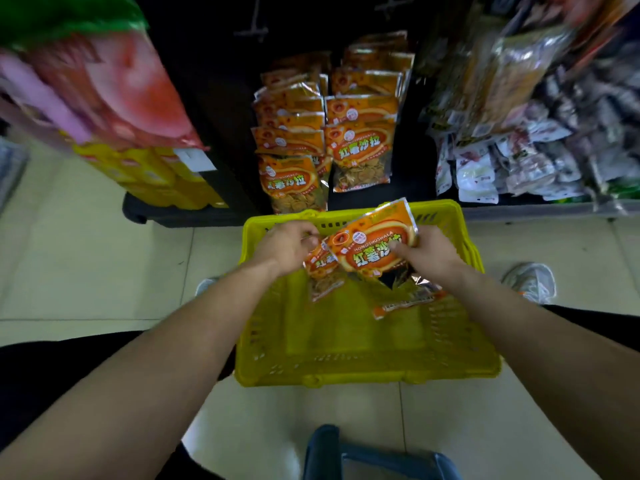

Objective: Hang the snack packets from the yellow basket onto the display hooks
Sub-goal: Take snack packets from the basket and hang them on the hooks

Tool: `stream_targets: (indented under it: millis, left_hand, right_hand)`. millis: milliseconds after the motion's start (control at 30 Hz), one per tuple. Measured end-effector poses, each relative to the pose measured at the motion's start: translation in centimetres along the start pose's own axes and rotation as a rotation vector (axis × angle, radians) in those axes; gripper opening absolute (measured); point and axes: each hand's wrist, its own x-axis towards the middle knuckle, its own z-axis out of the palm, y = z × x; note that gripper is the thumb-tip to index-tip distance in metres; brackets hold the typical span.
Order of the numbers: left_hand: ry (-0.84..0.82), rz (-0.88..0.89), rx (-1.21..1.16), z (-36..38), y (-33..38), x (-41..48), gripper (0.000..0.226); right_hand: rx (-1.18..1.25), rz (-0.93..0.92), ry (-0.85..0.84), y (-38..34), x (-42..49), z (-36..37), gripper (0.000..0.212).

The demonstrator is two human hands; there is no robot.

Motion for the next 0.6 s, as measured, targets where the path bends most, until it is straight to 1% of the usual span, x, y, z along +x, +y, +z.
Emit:
stream_targets:
  millis: [133, 233, 333, 400, 533, 600]
  left_hand:
    - [0.168, 0.095, -0.103, -6.2, 2.9, -2.3, 0.02]
    - [0.287, 0.149, -0.203, -10.6, 5.2, -4.3, 0.011]
    - [0.345, 0.204, -0.296, -13.1, 7.3, -5.9, 0.017]
    - [0.364, 0.226, -0.36, -13.7, 8.5, -6.6, 0.019]
    - [0.36, 0.262, -0.484, -13.5, 10.6, -7.1, 0.02]
    - [0.352, 0.286, -0.544, -13.5, 11.4, -6.8, 0.02]
  right_hand:
    - [-0.017, -0.128, -0.054, -6.1, -2.0, -4.5, 0.007]
    - [-0.048, -0.182, -0.122, -10.1, -4.1, -7.2, 0.013]
    - [-0.066, -0.236, -0.173, -12.0, -6.1, -8.4, 0.008]
    - [-0.036, -0.29, -0.14, -12.2, -7.0, -8.6, 0.006]
    - [0.093, -0.348, 0.038, -12.6, -6.9, -8.1, 0.011]
    - [0.138, -0.366, 0.08, -13.2, -5.8, -7.8, 0.013]
